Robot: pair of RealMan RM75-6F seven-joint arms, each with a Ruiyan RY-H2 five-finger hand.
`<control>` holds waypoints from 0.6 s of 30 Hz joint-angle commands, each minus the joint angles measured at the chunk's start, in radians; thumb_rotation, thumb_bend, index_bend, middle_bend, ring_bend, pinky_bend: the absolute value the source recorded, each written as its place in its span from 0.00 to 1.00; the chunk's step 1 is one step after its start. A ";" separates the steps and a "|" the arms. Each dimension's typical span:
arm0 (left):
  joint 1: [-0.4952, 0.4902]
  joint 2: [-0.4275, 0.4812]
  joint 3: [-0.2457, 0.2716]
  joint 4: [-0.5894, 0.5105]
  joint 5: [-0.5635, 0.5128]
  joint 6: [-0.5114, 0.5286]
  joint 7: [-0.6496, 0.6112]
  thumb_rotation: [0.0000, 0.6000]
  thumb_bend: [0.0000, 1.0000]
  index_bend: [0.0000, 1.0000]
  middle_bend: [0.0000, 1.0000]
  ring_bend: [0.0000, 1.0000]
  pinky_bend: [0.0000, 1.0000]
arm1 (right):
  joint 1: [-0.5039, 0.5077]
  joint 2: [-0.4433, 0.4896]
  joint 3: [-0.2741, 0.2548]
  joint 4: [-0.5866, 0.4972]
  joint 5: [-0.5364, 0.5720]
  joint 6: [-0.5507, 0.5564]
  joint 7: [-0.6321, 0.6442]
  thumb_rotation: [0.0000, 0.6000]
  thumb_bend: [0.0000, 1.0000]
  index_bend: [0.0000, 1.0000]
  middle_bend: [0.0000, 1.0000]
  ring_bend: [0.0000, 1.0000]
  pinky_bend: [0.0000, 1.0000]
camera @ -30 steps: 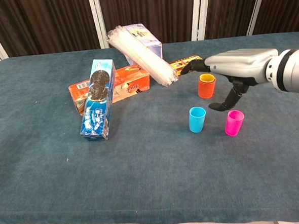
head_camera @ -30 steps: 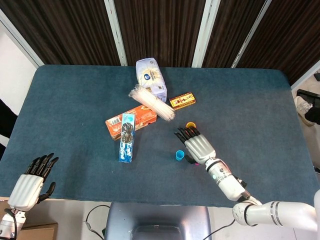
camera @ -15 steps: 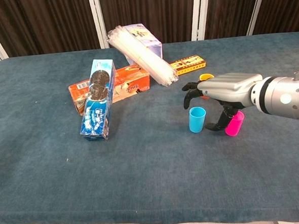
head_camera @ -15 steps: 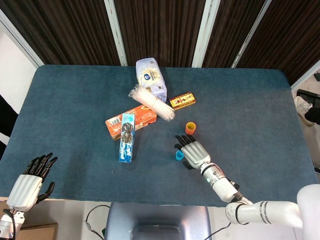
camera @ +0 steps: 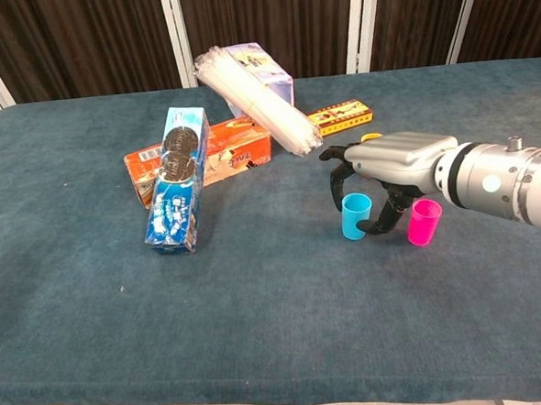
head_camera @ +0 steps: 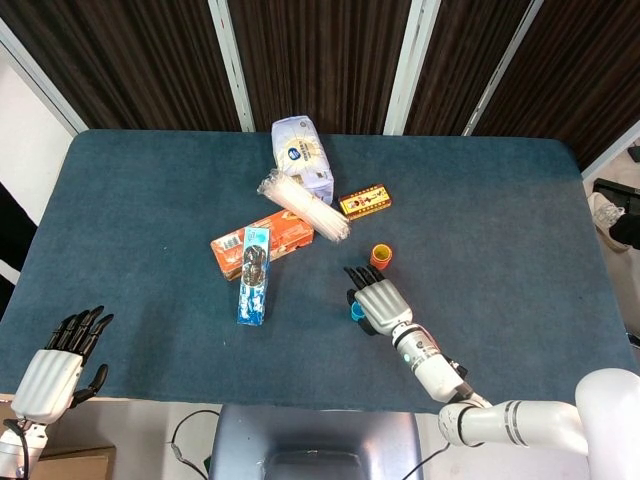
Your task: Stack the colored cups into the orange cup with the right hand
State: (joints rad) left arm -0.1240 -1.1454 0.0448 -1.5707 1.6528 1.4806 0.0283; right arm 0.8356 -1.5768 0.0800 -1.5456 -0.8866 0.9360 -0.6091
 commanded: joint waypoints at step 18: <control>-0.004 -0.006 -0.001 -0.001 -0.006 -0.013 0.013 1.00 0.46 0.00 0.00 0.00 0.10 | 0.018 0.028 0.202 0.059 0.084 0.144 0.009 1.00 0.48 0.62 0.07 0.00 0.00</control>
State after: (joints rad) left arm -0.1277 -1.1511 0.0440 -1.5715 1.6468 1.4680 0.0415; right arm 0.8369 -1.5427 0.2614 -1.5133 -0.8393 1.0753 -0.5708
